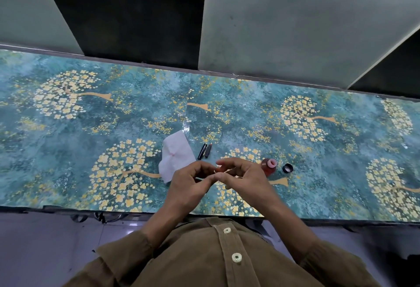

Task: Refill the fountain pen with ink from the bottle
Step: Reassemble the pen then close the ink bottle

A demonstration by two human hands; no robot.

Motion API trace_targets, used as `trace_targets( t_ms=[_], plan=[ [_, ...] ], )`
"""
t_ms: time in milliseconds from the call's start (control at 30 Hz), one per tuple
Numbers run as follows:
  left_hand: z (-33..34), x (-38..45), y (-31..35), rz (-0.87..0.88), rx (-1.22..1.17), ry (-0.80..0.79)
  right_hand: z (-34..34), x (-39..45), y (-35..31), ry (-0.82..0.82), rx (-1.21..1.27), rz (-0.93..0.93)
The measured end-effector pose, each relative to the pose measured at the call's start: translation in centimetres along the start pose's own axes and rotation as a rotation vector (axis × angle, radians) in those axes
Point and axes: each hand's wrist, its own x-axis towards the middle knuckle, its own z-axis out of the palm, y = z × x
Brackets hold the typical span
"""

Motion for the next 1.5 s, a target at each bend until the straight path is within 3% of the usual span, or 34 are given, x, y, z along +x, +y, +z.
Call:
trace_targets(
  t_ms=[200, 433, 600, 867, 1233, 1367, 1500],
  plan=[
    [-1.2, 0.0, -1.2, -0.078, 0.005, 0.12, 0.5, 2.8, 0.7, 0.002, 0.118, 0.108],
    [-2.4, -0.1, -1.4, -0.137, -0.039, 0.212, 2.2, 10.4, 3.1, 0.047, -0.191, 0.264],
    [-3.5, -0.5, -1.4, -0.147, -0.053, 0.253, 2.9, 12.7, 4.7, 0.163, -0.348, 0.251],
    [-3.9, -0.1, -1.4, -0.159, -0.028, 0.264, 1.3, 12.3, 7.0, 0.197, -0.398, 0.29],
    [-2.8, 0.4, -1.5, -0.135, -0.001, 0.186, 1.0, 11.5, 6.7, 0.121, -0.756, 0.177],
    [-2.9, 0.1, -1.8, -0.127, -0.004, 0.151, 1.5, 9.8, 5.2, 0.075, -0.566, 0.193],
    [-3.1, -0.2, -1.8, -0.118, 0.022, 0.156, 2.0, 6.6, 2.3, -0.021, -0.052, 0.182]
  ],
)
